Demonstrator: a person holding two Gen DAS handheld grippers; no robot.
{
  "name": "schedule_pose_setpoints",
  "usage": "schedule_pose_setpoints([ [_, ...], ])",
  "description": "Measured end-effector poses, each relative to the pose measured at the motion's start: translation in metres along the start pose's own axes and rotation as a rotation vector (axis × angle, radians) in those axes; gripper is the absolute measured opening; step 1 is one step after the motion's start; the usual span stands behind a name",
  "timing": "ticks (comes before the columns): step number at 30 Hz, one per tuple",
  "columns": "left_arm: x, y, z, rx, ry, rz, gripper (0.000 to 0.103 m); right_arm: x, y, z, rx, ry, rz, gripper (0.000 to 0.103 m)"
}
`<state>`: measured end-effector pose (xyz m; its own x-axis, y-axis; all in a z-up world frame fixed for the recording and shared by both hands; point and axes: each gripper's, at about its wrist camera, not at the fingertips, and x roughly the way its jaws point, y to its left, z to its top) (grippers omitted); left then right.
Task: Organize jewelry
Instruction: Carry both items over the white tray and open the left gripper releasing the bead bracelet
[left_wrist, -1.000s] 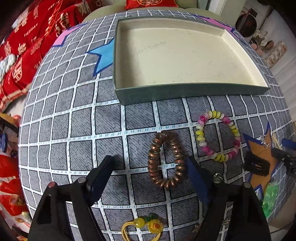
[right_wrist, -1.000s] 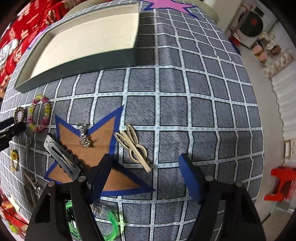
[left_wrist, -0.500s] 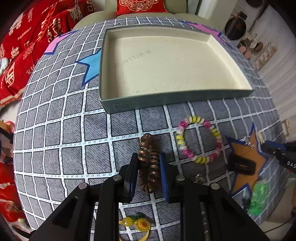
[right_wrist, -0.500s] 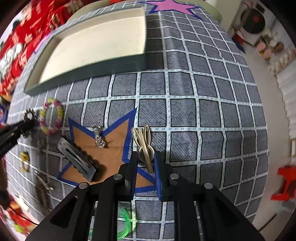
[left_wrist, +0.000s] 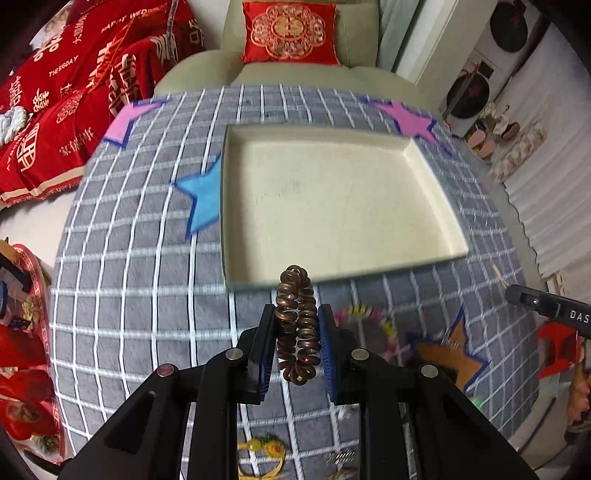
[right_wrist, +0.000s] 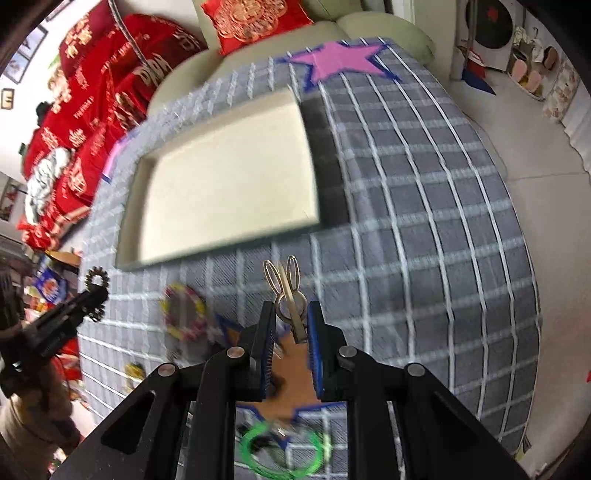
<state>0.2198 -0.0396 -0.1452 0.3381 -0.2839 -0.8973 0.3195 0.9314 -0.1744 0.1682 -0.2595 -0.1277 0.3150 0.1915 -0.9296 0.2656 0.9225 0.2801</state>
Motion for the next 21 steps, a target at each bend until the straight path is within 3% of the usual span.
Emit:
schedule_pose_setpoints([
  [10,0.008,-0.01,0.079,-0.041,-0.081,-0.012,0.031,0.014,0.009,0.076,-0.077,-0.043,0.08,0.019],
  [21,0.088,-0.017,0.127,-0.048,-0.047,0.091,0.031,0.078,0.032,0.148,-0.121,-0.025,0.09,0.019],
])
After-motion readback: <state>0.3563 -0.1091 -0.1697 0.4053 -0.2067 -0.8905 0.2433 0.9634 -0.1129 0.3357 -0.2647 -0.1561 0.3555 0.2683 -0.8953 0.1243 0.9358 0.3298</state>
